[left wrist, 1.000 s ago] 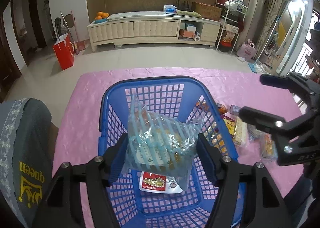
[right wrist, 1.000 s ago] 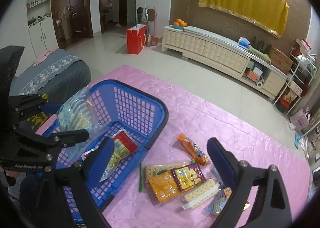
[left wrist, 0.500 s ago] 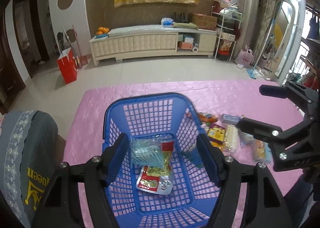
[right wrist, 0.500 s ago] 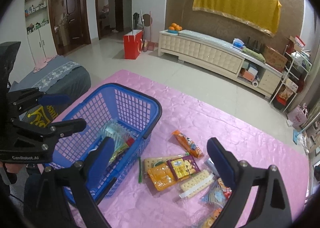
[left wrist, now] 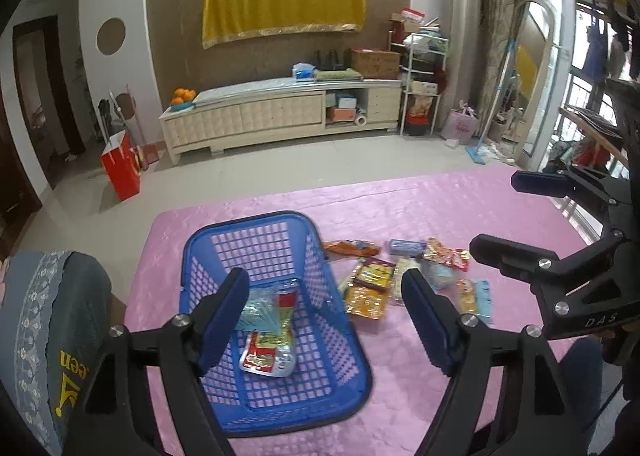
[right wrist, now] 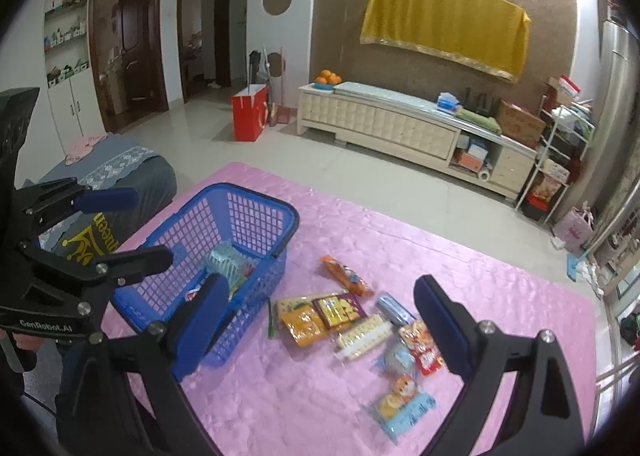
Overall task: Organize snacks
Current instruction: 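Move both tools back over the snack pile and grasp the cartoon bread bag with the right tool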
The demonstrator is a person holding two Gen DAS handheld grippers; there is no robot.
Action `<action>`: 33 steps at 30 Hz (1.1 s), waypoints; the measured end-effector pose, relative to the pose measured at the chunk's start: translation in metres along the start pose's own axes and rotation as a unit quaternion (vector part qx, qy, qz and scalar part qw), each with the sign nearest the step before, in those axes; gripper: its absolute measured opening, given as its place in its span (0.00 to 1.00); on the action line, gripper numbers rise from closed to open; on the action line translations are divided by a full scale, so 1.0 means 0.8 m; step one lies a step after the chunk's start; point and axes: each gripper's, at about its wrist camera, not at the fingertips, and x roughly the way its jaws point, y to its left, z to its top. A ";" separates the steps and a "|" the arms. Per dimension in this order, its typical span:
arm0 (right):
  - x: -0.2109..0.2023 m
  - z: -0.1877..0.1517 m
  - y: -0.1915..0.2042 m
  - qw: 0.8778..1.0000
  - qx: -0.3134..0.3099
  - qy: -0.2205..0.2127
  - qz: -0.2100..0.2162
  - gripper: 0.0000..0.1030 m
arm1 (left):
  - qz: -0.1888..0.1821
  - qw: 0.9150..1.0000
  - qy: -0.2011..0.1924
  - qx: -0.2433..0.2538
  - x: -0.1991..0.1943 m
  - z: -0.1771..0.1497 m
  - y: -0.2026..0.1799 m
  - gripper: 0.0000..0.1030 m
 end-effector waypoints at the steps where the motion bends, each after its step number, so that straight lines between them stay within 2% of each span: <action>1: -0.007 -0.004 -0.003 1.000 0.004 -0.002 -0.002 0.93 | -0.001 1.000 -0.001 0.004 -0.002 0.001 -0.006 0.77; 11: -0.046 -0.045 -0.031 0.999 0.032 -0.001 -0.028 0.93 | -0.022 0.999 -0.003 0.044 -0.006 -0.003 -0.069 0.79; 18: -0.053 -0.069 -0.063 0.998 0.052 0.008 -0.040 0.93 | -0.041 0.997 0.012 0.062 0.018 -0.002 -0.108 0.79; 33: 0.000 -0.133 -0.139 0.991 0.106 0.071 -0.031 0.93 | -0.069 0.992 0.085 0.055 0.120 -0.021 -0.162 0.79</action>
